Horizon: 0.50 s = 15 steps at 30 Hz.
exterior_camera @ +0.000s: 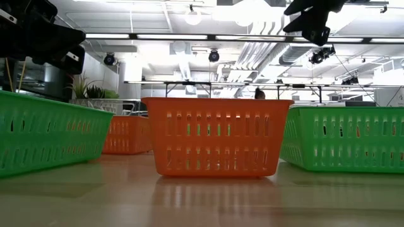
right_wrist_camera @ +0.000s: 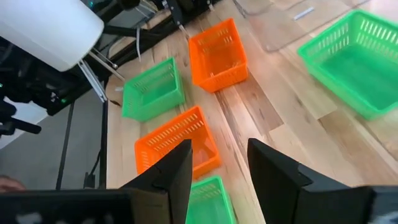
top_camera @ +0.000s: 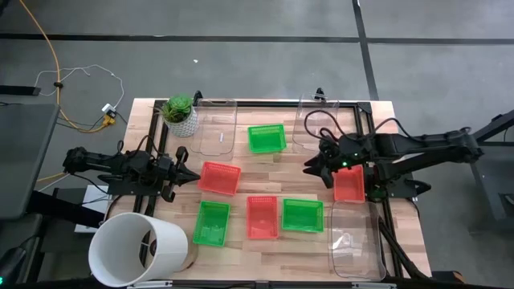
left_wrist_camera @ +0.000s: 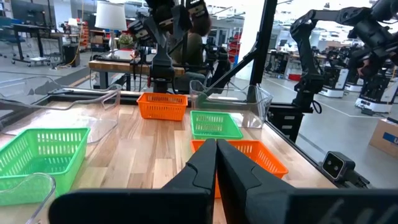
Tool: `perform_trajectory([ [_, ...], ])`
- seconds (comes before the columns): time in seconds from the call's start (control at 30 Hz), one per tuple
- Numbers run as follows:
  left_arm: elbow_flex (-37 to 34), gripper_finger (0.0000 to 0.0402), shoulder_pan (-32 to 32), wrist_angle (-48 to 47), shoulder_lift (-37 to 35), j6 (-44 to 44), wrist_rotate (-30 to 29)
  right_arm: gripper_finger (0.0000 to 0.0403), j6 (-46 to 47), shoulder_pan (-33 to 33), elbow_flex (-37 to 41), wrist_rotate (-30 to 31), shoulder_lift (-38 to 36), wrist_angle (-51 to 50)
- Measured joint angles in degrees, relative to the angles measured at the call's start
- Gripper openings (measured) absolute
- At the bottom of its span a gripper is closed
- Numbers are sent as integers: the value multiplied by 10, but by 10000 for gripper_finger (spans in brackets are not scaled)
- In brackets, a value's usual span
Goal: Stack baskets by color
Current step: Stack the top right orange bin on the bottom orange bin
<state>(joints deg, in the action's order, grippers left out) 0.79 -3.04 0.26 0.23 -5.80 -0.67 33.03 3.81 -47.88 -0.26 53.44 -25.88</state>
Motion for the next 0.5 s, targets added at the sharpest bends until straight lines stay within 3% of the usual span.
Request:
perform_trajectory([
  [0.5,0,1,0,0,0,0,0,142,32,0,0,-74,24,-1],
])
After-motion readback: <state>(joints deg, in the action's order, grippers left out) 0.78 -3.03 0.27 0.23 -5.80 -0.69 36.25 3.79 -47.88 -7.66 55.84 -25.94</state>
